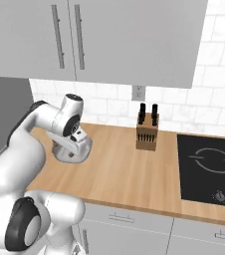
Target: Take the meat container that has the steak and place it on the second highest rack of the freezer. Then take the vegetable container that has the onion and potato and place it on the highest rack of the freezer.
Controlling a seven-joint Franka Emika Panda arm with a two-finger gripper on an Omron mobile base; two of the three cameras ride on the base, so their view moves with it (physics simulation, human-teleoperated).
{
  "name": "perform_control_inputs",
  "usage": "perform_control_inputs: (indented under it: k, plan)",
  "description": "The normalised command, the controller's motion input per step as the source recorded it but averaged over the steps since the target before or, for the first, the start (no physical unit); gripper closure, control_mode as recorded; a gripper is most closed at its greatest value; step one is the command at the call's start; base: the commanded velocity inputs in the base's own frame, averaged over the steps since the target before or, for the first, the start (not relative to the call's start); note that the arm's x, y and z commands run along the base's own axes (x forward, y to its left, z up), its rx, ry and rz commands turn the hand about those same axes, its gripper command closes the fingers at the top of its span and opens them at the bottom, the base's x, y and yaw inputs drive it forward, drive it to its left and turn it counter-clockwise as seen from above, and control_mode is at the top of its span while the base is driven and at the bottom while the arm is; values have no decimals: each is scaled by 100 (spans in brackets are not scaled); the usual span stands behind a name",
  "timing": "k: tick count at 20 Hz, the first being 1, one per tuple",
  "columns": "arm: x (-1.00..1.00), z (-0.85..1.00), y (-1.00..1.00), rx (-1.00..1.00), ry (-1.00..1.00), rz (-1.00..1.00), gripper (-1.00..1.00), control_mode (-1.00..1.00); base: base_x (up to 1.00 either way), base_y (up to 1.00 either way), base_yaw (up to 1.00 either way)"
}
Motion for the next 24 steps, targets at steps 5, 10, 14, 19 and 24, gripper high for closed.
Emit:
perform_control_inputs:
  k: [5,10,14,19,24]
  plan:
    - [21,-38,-35,14,1,-3,-100,-100,0,0,0]
    - [31,-40,-19,15,0,-3,-100,-100,0,0,0]
    - [10,-46,-4,13,0,-6,-100,-100,0,0,0]
    - [5,-47,-5,9,0,-7,-100,-100,0,0,0]
    - [16,-22,19,0,0,-10,-100,-100,0,0,0]
